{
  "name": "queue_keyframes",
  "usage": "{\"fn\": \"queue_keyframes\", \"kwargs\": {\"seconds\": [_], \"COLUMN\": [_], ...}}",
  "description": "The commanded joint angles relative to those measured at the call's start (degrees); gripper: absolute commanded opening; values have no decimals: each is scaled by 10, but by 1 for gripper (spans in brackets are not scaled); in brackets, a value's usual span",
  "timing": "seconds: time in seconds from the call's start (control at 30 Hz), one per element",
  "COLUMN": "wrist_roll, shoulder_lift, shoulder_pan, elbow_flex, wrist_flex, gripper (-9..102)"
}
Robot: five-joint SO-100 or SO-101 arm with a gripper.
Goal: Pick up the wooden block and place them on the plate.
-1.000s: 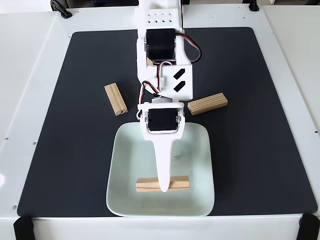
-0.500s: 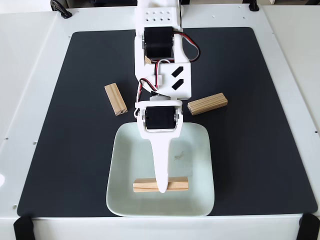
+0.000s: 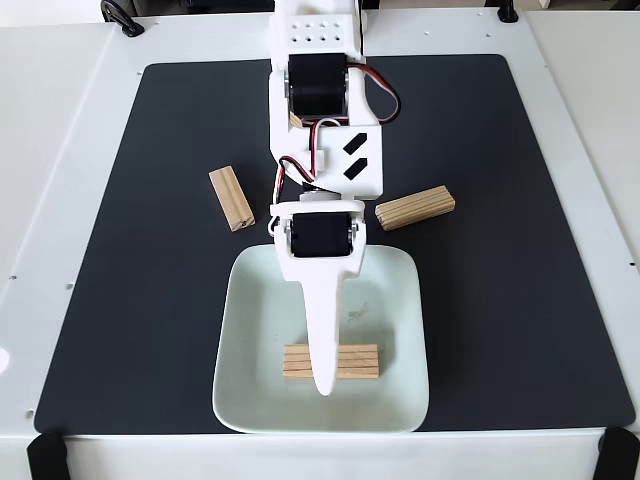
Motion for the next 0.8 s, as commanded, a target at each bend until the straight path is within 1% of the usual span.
{"fn": "queue_keyframes", "kwargs": {"seconds": [0.0,0.07,0.1,0.17,0.23,0.27,0.33,0.43,0.77], "wrist_roll": [4,4,4,4,4,4,4,4,0], "shoulder_lift": [24,39,53,84,120,141,189,265,530], "shoulder_pan": [0,0,-2,-4,-4,-6,-9,-18,-47], "elbow_flex": [-19,-19,-19,-13,11,27,71,152,440], "wrist_flex": [-5,5,21,64,99,113,133,140,140], "gripper": [31,28,25,14,1,-2,2,-1,-1]}}
